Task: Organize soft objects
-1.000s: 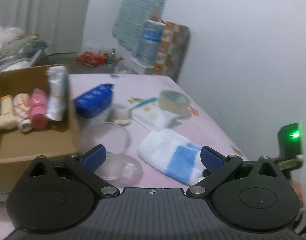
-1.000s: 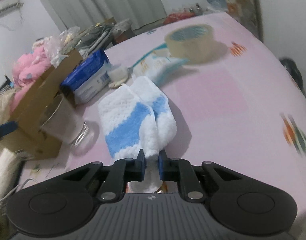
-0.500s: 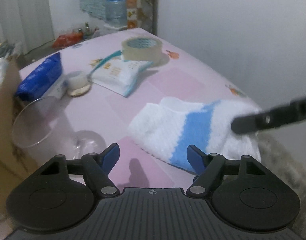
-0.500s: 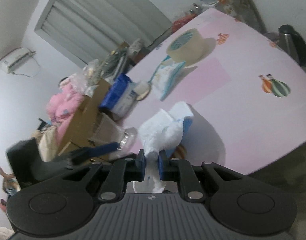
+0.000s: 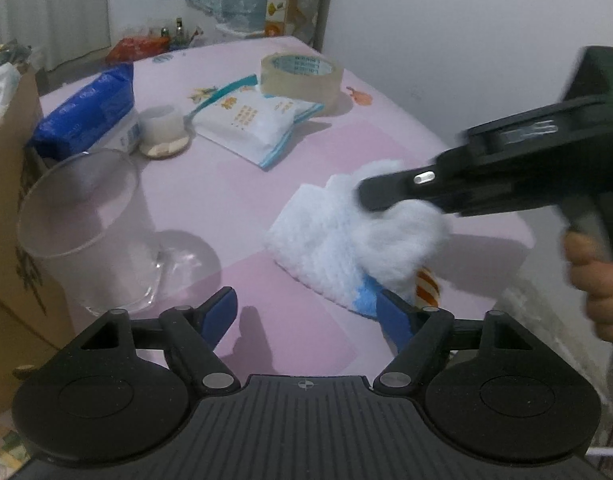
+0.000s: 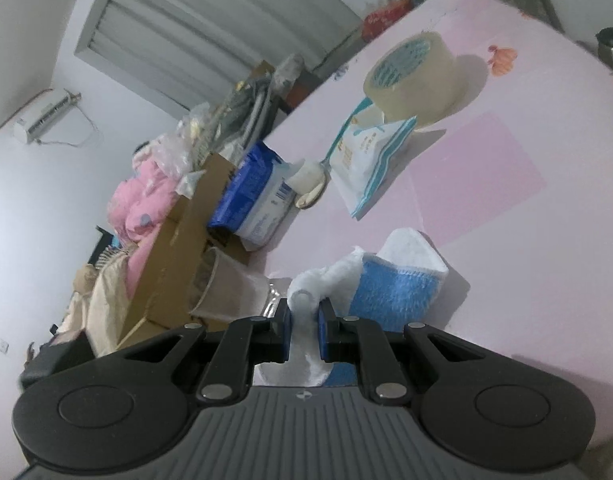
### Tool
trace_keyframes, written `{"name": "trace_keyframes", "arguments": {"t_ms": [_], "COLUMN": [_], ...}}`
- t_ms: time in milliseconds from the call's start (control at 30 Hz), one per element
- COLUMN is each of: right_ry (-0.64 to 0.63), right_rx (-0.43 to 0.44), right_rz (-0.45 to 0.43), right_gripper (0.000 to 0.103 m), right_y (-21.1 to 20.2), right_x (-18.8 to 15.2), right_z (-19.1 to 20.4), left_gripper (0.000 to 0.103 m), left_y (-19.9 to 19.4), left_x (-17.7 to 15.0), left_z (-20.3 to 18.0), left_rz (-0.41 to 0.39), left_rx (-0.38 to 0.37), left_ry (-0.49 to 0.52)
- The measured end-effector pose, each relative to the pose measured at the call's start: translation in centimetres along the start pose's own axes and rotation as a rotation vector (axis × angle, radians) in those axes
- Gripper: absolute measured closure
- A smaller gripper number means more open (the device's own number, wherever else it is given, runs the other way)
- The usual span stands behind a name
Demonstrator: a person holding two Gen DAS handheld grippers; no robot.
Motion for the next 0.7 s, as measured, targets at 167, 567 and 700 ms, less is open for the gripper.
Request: {"name": "trace_keyframes", "arguments": {"t_ms": [167,567,700], "right_ry": [0.042,0.270,0.275], "right_rx": [-0.027,0.292,0.325], "right_rz": [0.048,0.036,0.030], "right_gripper": [0.070,0.028,0.026], "right_y": [2.5,3.2,2.9], "right_x": [1.3,2.0,1.6], "right_z": [-1.4,-5.6,-5.8], "left_gripper": [0.019,0.023,0.033], "left_y": [-1.7,-4.9,-3.8], "left_x": [-0.5,0.8,2.2], "left_z": [0.1,-1.3,-1.8], "left_rz": [-0.048,-0.156,-0.128], "left_rx": [0.001,-0.094,-0.086], "left_ry": [0.019,0.104,0.122]}}
Point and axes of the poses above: each gripper's, at about its wrist camera, not at the fingertips, and y roughly the way its jaws point, z to its left, x to its top, the point moved 3 cm from there along y, roughly the way its jaws point, and after that the axes turned 14 degrees about z, right-handed, at the moved point
